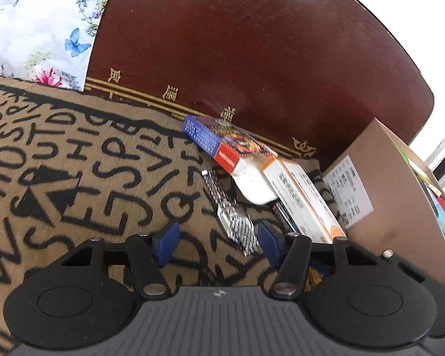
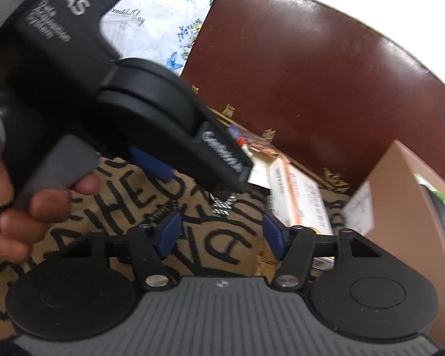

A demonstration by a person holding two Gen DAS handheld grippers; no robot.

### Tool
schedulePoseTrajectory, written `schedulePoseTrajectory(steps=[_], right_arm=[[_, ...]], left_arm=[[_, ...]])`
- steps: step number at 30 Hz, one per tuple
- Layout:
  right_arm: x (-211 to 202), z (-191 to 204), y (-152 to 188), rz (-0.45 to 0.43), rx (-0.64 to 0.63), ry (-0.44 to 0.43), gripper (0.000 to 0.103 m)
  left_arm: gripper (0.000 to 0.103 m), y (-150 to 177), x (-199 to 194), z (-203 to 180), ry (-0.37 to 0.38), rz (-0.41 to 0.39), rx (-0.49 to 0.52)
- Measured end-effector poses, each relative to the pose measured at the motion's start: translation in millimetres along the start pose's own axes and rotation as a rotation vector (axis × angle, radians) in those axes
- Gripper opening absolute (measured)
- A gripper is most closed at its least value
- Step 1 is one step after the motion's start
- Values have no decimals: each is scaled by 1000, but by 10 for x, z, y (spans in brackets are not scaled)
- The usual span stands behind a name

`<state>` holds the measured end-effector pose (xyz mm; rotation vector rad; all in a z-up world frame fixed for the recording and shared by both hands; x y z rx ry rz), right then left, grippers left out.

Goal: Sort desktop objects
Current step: 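Grasp the metal watch band with the left tool while the right tool grasps it too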

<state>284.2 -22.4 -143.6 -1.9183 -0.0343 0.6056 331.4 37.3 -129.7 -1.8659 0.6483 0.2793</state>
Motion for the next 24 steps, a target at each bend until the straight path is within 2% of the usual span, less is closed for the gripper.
schedulePoseTrajectory(steps=[6, 8, 10, 13, 14, 15, 24], right_arm=[[242, -97, -5, 16, 84, 3, 55], [305, -136, 12, 29, 120, 1, 49], [333, -165, 30, 34, 159, -8, 37], [305, -150, 33, 32, 151, -19, 20], [287, -138, 37, 32, 142, -24, 18], [264, -127, 41, 32, 136, -30, 13], [-206, -59, 215, 44, 157, -94, 13]], left_arm=[[60, -112, 172, -24, 8, 7, 21], [59, -124, 219, -41, 8, 9, 41], [57, -119, 236, -57, 6, 7, 60], [40, -72, 229, -84, 6, 7, 90], [32, -48, 210, -102, 9, 9, 100], [29, -29, 187, -117, 14, 13, 102], [24, 291, -198, -201, 24, 61, 52]])
Point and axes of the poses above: each gripper's, at about its wrist camera, not at the fingertips, and x roughly the way its jaws point, z to its left, y to its underside, the point moved 9 cm from there along x, roughly the way its jaws point, and after that the axes turned 11 degrees about -z, right-handed, at the moved point
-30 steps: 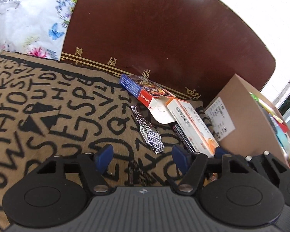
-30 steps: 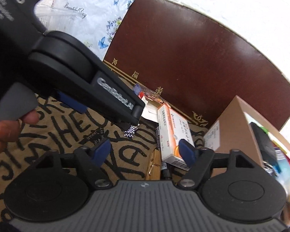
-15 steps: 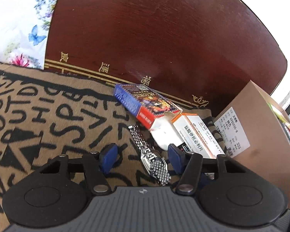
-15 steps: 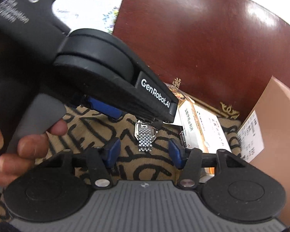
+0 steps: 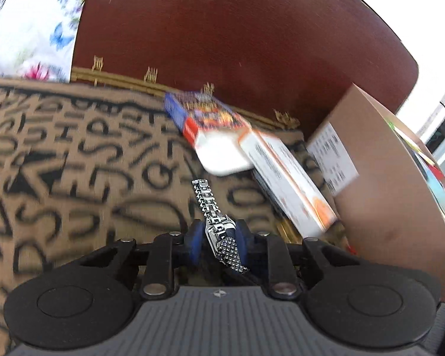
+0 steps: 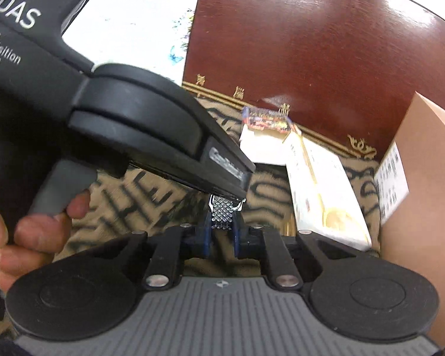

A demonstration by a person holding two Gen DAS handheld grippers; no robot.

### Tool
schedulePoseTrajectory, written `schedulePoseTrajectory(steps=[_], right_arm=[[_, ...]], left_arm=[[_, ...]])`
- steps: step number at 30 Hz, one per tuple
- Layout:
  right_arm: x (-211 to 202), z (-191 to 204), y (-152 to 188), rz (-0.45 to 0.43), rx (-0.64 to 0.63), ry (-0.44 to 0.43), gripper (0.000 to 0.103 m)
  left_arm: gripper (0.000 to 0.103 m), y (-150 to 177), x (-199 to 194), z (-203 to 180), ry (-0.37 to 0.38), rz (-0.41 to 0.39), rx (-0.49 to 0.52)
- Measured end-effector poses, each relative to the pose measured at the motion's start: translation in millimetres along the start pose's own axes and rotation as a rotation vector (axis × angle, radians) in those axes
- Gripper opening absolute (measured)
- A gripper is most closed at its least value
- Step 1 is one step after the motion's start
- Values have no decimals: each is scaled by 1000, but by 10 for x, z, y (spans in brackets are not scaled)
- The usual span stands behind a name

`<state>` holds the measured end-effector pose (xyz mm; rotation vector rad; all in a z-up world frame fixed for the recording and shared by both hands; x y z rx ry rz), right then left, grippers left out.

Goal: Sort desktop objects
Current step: 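Grasp the metal watch band with the left tool while the right tool grasps it too, then lift the watch band with the right tool and carry it over the box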

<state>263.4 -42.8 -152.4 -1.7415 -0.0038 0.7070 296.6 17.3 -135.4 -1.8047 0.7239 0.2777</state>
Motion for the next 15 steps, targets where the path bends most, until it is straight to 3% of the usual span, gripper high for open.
schedulePoseTrajectory(steps=[9, 15], right_arm=[[-978, 213, 449, 26, -15, -86, 13], [-1573, 297, 672, 48, 14, -78, 12]], left_arm=[[25, 724, -658, -394, 33, 51, -21], [23, 1093, -947, -647, 63, 87, -50]])
Point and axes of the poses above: each gripper's, at about its wrist camera, not at the fingertips, and x roughly the way its jaws point, z to its left, y to its underside, the point moved 9 cm from there along x, roughly the way its jaws point, and after that the axes turned 11 degrees about -z, right-handed, at the moved point
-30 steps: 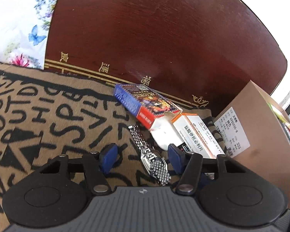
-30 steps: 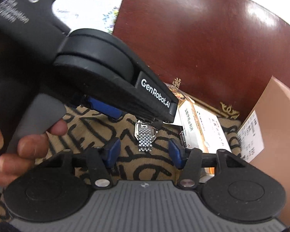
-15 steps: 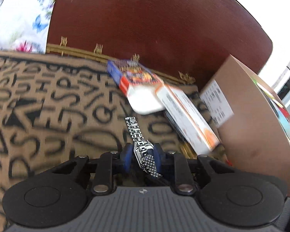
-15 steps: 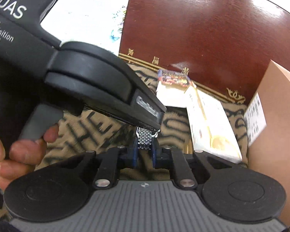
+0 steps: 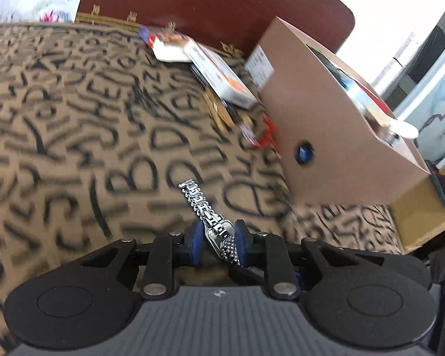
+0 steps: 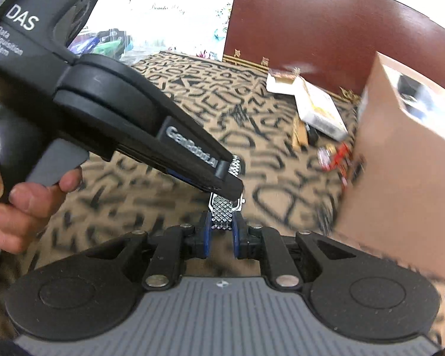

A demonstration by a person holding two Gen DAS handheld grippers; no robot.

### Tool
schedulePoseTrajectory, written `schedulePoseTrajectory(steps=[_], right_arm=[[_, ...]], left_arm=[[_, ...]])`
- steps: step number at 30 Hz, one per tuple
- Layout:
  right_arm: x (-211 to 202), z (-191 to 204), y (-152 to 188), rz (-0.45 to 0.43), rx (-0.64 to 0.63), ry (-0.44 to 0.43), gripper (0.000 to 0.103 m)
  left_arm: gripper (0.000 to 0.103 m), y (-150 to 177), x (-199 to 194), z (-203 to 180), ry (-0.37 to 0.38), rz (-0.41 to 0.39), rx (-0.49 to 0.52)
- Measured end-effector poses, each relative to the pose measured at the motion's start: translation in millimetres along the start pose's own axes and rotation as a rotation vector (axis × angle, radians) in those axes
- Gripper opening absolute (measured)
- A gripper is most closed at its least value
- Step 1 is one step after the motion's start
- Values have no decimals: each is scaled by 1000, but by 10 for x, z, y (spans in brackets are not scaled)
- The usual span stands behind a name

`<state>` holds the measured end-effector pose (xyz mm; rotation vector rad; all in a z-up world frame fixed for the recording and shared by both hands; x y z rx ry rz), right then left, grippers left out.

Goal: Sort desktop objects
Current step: 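Lift the watch band with the right tool and carry it over the box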

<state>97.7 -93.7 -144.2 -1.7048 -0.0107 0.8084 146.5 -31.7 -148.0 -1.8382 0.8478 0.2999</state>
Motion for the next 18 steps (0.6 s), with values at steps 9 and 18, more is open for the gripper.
schedulePoseTrajectory(steps=[9, 18], right_arm=[[-4, -101, 93, -21, 30, 10, 17], [161, -148, 129, -33, 69, -16, 36]], left_arm=[[49, -27, 107, -23, 21, 37, -65], [37, -18, 173, -107, -10, 27, 53]])
Point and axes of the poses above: each gripper's, at about its wrist camera, not at the fingertips, and x roughly the way its jaws point, z to its left, y to its underside, the point moved 9 cm from there along x, roughly the way its jaws point, and after that the axes turned 11 degrees about -z, right-handed, at the moved point
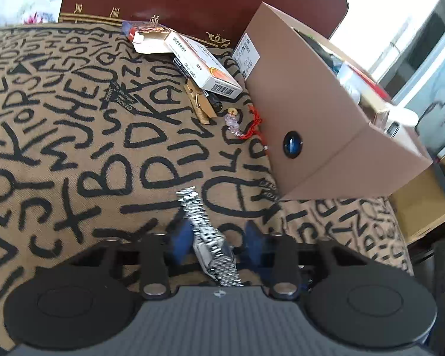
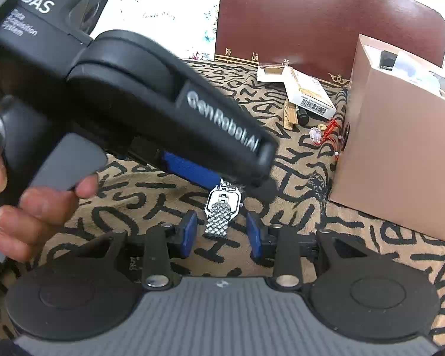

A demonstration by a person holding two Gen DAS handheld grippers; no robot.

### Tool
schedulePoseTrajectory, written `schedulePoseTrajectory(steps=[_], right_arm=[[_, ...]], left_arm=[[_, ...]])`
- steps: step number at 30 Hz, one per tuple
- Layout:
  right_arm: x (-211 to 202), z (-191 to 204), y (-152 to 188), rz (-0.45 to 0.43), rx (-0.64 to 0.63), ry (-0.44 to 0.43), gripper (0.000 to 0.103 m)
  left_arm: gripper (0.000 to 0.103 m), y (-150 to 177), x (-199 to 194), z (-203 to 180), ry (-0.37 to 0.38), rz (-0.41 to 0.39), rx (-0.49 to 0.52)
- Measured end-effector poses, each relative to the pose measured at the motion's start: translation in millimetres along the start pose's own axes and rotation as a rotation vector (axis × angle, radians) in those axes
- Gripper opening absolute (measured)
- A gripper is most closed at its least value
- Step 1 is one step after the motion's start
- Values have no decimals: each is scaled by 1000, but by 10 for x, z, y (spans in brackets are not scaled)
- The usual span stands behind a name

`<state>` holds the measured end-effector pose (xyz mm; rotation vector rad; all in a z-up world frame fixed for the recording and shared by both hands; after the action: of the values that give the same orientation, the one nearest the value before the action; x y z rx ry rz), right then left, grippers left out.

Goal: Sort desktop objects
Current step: 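Lift the watch band with the right tool and carry it over the box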

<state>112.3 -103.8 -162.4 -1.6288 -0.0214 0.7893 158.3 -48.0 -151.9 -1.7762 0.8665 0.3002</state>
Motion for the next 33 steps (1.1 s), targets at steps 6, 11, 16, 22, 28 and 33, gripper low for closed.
schedulePoseTrajectory(steps=[6, 11, 16, 22, 28, 33], right_arm=[[-12, 64, 2, 0, -39, 2, 35], [-39, 103, -20, -20, -73, 32, 25], [-147, 122, -75, -52, -61, 17, 24], [-367, 165, -253, -133, -85, 24, 23], [-595, 113, -506, -225, -112, 55, 23], [-762, -28, -741, -302, -118, 99, 23]], left_arm=[[46, 8, 1, 0, 14, -6, -14], [27, 38, -47, -9, -47, -19, 39], [27, 35, -203, -8, -38, -36, -8], [27, -113, -463, -160, -28, -108, 1], [27, -352, -682, -416, -12, -189, 45], [27, -604, -768, -681, 14, -252, 99]])
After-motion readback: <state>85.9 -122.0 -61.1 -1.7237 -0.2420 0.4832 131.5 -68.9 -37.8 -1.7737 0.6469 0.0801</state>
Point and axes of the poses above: each gripper's, at about its wrist camera, not at the fingertips, and x roughly the way its jaws point, z to its left, y to its underside, the point moved 9 cm from there along x, roughly the way its jaws point, and after that the axes turned 11 degrees about -z, right-handed, at the moved point
